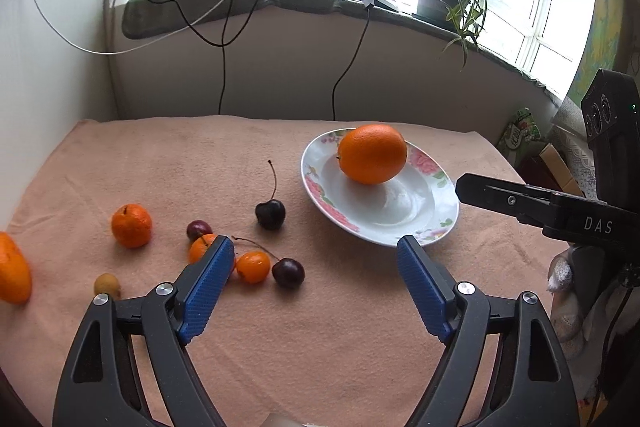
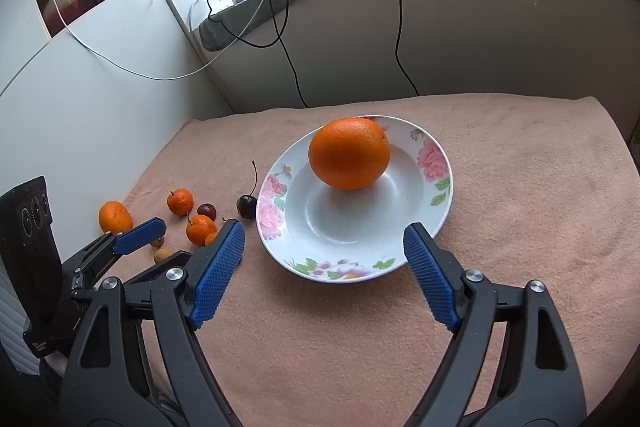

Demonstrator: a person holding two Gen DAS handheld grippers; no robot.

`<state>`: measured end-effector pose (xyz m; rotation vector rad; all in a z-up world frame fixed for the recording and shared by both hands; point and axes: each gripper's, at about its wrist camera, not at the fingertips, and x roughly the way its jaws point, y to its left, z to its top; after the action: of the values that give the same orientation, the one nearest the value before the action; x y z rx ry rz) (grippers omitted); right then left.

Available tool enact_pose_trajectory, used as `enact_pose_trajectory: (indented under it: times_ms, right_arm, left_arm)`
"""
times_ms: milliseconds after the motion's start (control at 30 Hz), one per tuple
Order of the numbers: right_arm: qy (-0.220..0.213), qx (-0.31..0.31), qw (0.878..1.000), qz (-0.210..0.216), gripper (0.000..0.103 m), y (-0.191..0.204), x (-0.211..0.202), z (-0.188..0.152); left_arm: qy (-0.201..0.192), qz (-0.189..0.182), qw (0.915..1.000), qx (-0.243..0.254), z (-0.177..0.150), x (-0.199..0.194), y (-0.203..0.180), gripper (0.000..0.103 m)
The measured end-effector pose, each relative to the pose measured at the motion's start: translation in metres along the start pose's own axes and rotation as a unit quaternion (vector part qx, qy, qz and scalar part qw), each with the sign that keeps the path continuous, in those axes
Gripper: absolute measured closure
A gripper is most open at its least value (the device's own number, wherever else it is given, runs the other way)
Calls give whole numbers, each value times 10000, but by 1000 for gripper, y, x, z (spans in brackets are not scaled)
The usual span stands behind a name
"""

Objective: Organize fruits
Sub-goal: 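Lower the orange into the plate, open the right gripper and withdraw, then move the right gripper to a dark cherry while the left gripper reaches a brown kiwi fruit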

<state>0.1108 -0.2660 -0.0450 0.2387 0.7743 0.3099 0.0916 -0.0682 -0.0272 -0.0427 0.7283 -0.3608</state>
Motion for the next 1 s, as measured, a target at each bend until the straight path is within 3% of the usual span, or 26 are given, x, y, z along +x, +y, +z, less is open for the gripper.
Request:
enact_pose_trajectory:
  times_ms: [100,433,700,1000]
  right_arm:
    - [-49,-121,9999,-26,11,8,-2,-2]
    - [-117,-463,9989,-28,11,36,3,-8]
    - [96,-1008,9948,52,10,61,12,-18]
    - [319,-1487,9884,41,11,90,28,-37]
  left_arm:
    - [-16,189,9998,23,-6,-9,7,19]
    - [50,702,9973,-214,-30,-32,43,19]
    - [188,843,9953,-445,-50,-39,63,19]
    - [233,727,9942,-764,-61,-35,82,20]
